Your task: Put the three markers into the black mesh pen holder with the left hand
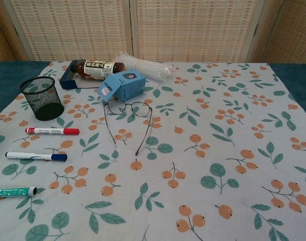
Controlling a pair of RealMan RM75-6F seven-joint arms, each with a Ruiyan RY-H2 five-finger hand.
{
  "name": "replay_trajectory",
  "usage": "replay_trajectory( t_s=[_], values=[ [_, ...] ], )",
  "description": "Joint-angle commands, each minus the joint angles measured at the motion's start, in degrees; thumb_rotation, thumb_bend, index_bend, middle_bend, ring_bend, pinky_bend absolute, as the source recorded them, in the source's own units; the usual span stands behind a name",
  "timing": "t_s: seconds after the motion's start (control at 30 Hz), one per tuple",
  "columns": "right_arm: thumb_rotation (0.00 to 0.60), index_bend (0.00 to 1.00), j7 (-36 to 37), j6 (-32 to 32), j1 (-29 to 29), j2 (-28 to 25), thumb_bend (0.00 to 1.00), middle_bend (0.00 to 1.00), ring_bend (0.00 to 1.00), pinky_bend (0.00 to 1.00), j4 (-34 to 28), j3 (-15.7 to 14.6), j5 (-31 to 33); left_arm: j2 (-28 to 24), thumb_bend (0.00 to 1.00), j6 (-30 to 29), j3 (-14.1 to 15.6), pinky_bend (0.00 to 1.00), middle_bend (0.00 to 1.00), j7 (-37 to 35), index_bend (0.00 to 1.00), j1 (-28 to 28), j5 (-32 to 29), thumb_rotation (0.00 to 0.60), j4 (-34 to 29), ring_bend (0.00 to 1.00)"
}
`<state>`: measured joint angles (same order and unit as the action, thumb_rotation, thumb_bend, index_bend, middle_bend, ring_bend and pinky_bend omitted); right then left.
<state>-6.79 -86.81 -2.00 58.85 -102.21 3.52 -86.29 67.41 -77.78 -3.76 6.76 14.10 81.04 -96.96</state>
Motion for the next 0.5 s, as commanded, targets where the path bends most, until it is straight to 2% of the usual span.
replay_trajectory(
  t_s=[0.03,0.13,0.27,0.3,0.33,0.4,0.5],
  values=[
    [0.6,0.23,0.1,0.1,-0.1,0.0,0.1,0.12,0.24,0.16,0.0,0.0,0.0,8.8,0.39,-6.9,3.4,0.18,0.26,27.1,0.3,-3.0,3.8,0.6,-11.3,0.12],
    [0.6,0.23,0.4,0.0,0.0,-0.1,0.1,0.12,0.24,0.16,0.0,0.0,-0.1,18.0,0.39,-8.2,5.4,0.18,0.27,39.5,0.3,-4.5,3.6,0.6,-13.0,0.12],
    [0.6,0.23,0.7,-0.1,0.0,-0.2,0.1,0.12,0.24,0.16,0.0,0.0,-0.1,22.9,0.39,-8.8,5.8,0.18,0.27,45.1,0.3,-5.2,2.9,0.6,-12.4,0.13],
    [0.6,0.23,0.9,-0.2,0.1,-0.3,0.1,0.12,0.24,0.16,0.0,0.0,-0.1,25.4,0.4,-9.2,5.9,0.18,0.28,47.5,0.31,-5.5,2.9,0.6,-11.6,0.13],
    [0.6,0.23,1.7,-0.6,0.2,-0.5,0.1,0.12,0.24,0.16,0.0,0.1,-0.1,30.7,0.4,-9.2,5.8,0.18,0.28,51.3,0.31,-5.7,2.4,0.6,-8.6,0.13],
    [0.6,0.23,2.5,-0.6,0.3,-0.8,0.1,0.12,0.24,0.16,0.2,0.1,-0.2,36.8,0.4,-11.0,4.3,0.18,0.29,53.4,0.32,-6.8,0.7,0.6,-5.0,0.13],
    [0.6,0.23,3.0,-0.6,0.3,-0.9,0.1,0.12,0.24,0.16,0.3,0.2,-0.3,40.9,0.4,-12.5,3.4,0.18,0.31,55.4,0.34,-7.7,-0.8,0.6,-1.6,0.14]
  ],
)
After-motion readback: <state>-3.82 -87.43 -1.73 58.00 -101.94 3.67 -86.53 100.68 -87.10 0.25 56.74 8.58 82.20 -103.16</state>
